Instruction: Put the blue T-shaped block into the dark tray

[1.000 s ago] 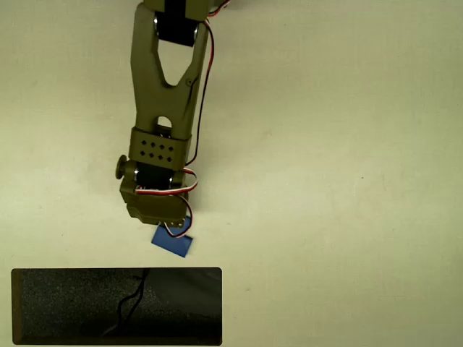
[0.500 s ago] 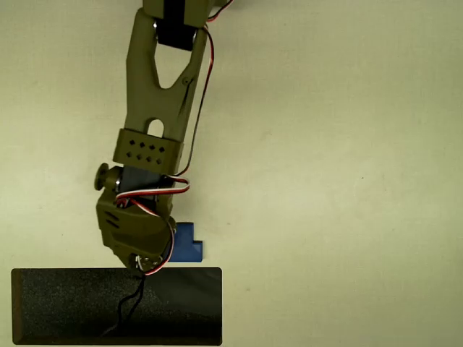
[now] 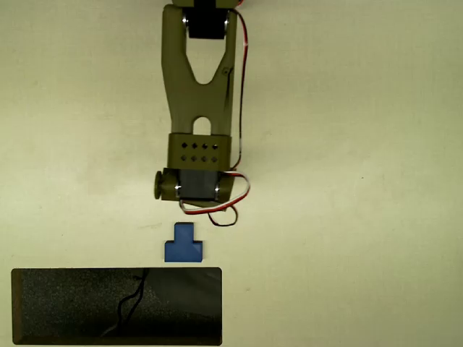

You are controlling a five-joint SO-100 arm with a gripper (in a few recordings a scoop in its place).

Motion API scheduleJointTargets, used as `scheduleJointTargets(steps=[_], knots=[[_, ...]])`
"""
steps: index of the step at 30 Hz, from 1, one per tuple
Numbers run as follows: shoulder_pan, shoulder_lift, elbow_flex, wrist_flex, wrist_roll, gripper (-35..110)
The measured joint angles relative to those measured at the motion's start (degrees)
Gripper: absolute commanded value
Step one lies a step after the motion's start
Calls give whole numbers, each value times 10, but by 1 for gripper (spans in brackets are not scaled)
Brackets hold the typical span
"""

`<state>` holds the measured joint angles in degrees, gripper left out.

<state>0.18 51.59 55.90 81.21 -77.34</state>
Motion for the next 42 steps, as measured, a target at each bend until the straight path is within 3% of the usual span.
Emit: scheduleJointTargets(steps=[22, 28, 36, 42], knots=[[41, -153, -178, -164, -53, 0], [55, -173, -180, -262, -62, 0], [59, -183, -181, -317, -70, 0], [71, -203, -151, -477, -62, 0]])
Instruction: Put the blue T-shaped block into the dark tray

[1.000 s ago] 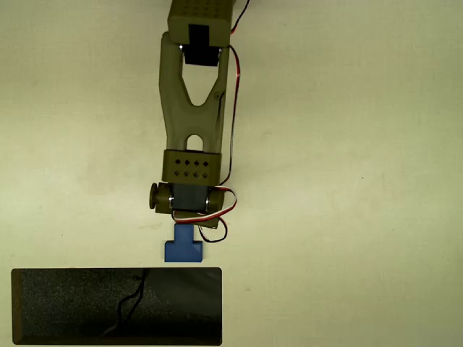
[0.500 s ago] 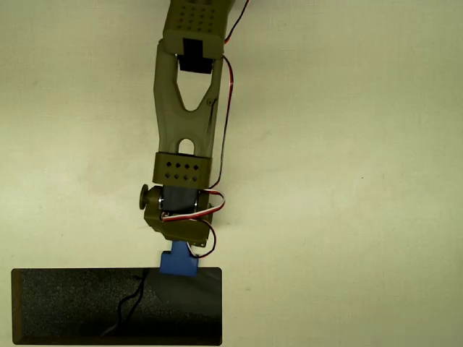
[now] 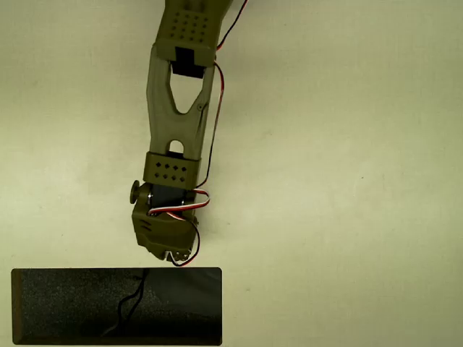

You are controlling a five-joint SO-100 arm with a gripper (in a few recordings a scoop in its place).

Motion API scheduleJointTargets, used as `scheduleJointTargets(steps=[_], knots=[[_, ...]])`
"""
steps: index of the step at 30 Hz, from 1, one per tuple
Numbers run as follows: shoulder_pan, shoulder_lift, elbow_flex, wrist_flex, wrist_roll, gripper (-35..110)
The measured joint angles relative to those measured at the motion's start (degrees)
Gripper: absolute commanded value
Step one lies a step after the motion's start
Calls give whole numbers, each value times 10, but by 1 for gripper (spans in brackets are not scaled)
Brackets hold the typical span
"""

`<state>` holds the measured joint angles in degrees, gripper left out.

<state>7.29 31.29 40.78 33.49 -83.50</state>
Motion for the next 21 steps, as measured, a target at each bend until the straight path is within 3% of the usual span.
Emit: scheduleJointTargets(steps=[4, 8, 9, 21], knots=[[-1, -40, 1, -177, -6, 0], [0, -155, -34, -484, -63, 0], [-5, -185, -59, -516, -80, 0], [-81, -333, -174, -640, -131, 0]])
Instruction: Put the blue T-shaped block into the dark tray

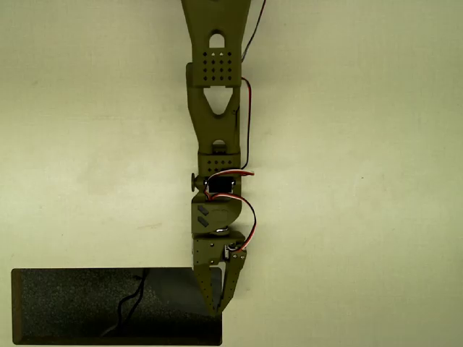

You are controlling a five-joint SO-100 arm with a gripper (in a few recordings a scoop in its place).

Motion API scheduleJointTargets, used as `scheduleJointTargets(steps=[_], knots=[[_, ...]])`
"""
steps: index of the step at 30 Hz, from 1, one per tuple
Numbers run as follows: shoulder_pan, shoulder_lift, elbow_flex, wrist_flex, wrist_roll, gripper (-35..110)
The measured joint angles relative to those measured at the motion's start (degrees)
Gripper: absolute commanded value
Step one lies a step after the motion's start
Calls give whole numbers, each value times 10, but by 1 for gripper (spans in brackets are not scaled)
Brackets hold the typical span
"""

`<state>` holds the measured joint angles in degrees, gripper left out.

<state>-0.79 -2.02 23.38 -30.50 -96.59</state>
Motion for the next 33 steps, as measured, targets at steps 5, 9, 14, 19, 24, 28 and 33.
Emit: scheduleJointTargets(steps=[5, 9, 14, 19, 24, 28, 33], knots=[[12, -19, -11, -10, -16, 0], [10, -31, -27, -24, -1, 1], [6, -49, -27, -75, 40, 0], [6, -60, -44, -68, 42, 1], [6, -62, -50, -67, 42, 0], [6, -62, -50, -67, 42, 0], [6, -62, -50, -67, 42, 0]])
